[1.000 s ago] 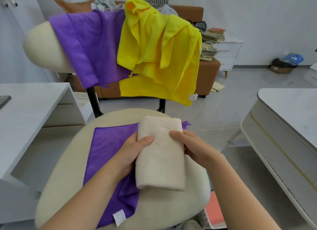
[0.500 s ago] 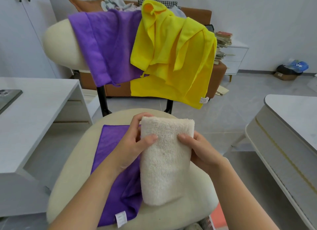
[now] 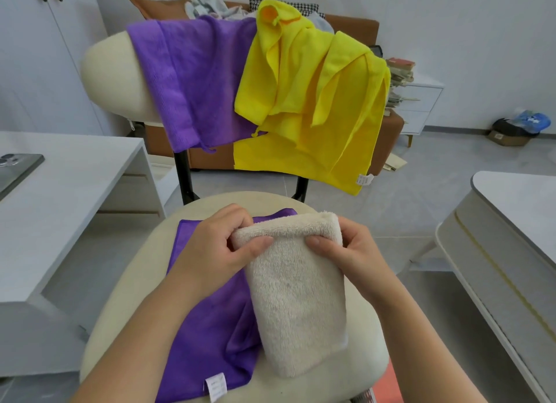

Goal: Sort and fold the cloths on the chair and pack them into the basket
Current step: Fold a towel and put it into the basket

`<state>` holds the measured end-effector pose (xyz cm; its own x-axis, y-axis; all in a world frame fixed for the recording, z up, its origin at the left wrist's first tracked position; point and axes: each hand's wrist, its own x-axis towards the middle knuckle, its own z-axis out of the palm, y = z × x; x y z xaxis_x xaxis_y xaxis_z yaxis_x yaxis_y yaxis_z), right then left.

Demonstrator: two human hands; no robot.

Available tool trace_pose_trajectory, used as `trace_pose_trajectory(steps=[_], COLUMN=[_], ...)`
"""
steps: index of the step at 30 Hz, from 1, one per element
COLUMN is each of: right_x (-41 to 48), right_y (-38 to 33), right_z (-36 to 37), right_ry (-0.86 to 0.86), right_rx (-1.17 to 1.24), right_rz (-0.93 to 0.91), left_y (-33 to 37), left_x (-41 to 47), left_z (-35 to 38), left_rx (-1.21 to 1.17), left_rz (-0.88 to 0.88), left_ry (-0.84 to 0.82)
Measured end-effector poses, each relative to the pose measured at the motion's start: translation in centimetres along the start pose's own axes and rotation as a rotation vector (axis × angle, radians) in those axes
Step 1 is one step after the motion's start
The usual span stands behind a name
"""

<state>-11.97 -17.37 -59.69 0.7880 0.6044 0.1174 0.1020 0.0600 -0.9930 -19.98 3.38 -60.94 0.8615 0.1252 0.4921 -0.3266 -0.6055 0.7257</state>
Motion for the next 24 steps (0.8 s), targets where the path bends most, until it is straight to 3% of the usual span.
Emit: trace_pose_trajectory(steps=[3, 5, 7, 9, 11, 14, 16, 20, 24], right_x=[0.2, 0.4, 0.6, 0.8, 0.9, 0.7, 0.6, 1.1, 1.2], right_y=[0.4, 0.6, 0.7, 0.8, 1.0, 1.2, 1.6, 1.8, 2.2], right_z=[0.6, 1.0, 1.1, 0.9, 0.2, -0.4, -0.5, -0.6, -0.8], right_ry=[0.054, 0.105, 0.194, 0.307, 0.331, 0.131, 0.049, 0.223, 0.402], right_rx=[0.013, 0.043, 0.063, 0.124, 0.239, 0.340, 0.336, 0.501, 0.862], right_rz=[-0.020, -0.010, 0.010, 0.047, 0.167, 0.490, 0.603, 0.570, 0.570], left_y=[0.5, 0.8, 1.0, 1.6, 1.8, 1.4, 1.2, 1.3, 0.8], left_x=[0.0, 0.0, -0.1, -0.3, -0.4, -0.5, -0.5, -0.1, -0.1], left_z=[1.0, 2.1, 2.9, 3.2, 3.5, 3.8, 3.9, 3.9, 3.5], left_rx=[-0.197, -0.465, -0.709, -0.737, -0.682, -0.629, -0.590, -0.874, -1.067], left_rz=[-0.226, -0.389, -0.575, -0.686, -0.704, -0.718, -0.760, -0.912, -0.745], left_ry=[0.088, 0.100, -0.011, -0.208, -0.244, -0.115, -0.080, -0.152, -0.273])
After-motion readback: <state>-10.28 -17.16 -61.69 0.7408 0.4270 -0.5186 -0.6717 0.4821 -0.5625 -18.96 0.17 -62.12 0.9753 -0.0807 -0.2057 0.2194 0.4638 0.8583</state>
